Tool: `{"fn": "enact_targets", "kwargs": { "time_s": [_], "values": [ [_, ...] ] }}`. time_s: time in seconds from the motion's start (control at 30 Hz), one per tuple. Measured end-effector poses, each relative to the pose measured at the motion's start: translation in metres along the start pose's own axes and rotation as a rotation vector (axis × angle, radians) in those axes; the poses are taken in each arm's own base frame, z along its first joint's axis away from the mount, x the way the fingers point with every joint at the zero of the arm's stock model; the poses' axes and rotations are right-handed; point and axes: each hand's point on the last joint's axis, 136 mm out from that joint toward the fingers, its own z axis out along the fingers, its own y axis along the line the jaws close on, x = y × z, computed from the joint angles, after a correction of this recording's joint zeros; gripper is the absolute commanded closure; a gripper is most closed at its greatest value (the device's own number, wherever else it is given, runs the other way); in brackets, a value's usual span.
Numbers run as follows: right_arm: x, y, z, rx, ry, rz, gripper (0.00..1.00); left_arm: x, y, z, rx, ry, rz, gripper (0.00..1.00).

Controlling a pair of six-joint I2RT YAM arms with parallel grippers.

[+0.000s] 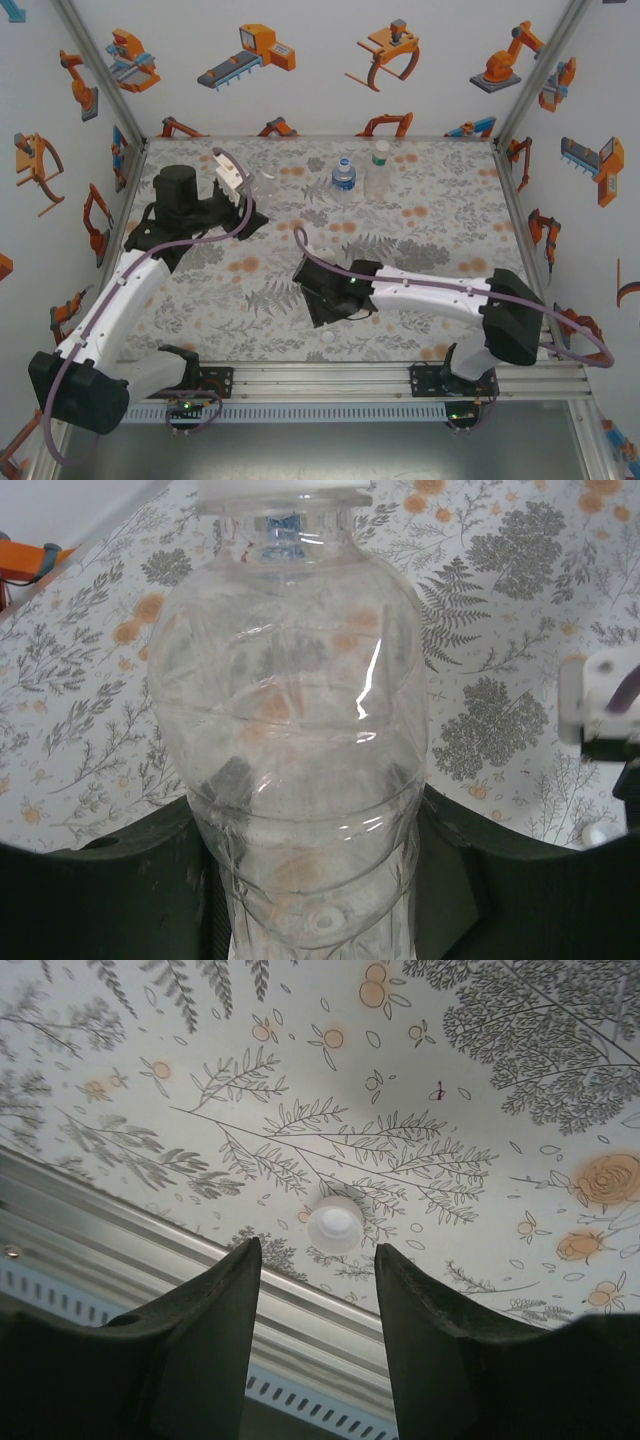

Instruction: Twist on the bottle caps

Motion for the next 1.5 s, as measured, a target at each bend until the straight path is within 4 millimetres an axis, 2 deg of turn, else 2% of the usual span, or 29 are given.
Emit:
{"fn": "enact_targets", "kwargs": {
  "time_s": [0.17,0.37,0.6,0.83,0.93,1.03,1.13,1.3,1.4,1.5],
  "values": [
    [0.019,-0.002,0.025,0.017,0.080,-0.031,0.49,-0.003,0.000,-0.005,-0.017,-0.006,-0.010,1.00],
    [0.034,-0.002,0.045,0.025,0.152,-0.044,0.52,-0.001,-0.002,-0.010,-0.026,-0.016,-0.004,1.00],
    [0.044,-0.004,0.056,0.040,0.201,-0.046,0.60,0.002,-0.002,-0.008,-0.024,-0.008,-0.008,1.00],
    [0.041,-0.006,0.056,0.050,0.195,-0.051,0.66,0.007,-0.002,-0.006,-0.021,0.000,-0.009,1.00],
    [0.031,-0.012,0.054,0.058,0.179,-0.038,0.67,0.009,-0.005,-0.006,-0.012,-0.003,0.003,1.00],
    [0.011,-0.028,0.050,0.069,0.152,0.005,0.67,0.014,-0.011,-0.006,0.011,-0.014,0.018,1.00],
    [-0.017,-0.047,0.046,0.074,0.112,0.056,0.67,0.015,-0.020,-0.006,0.058,-0.034,0.028,1.00],
    [-0.064,-0.078,0.037,0.068,0.048,0.130,0.67,0.005,-0.044,-0.005,0.167,-0.085,0.068,1.00],
    [-0.080,-0.091,0.040,0.062,0.042,0.152,0.67,0.002,-0.055,-0.004,0.213,-0.103,0.089,1.00],
    [-0.083,-0.100,0.051,0.068,0.067,0.159,0.66,0.001,-0.062,-0.004,0.239,-0.109,0.101,1.00]
  ]
}}
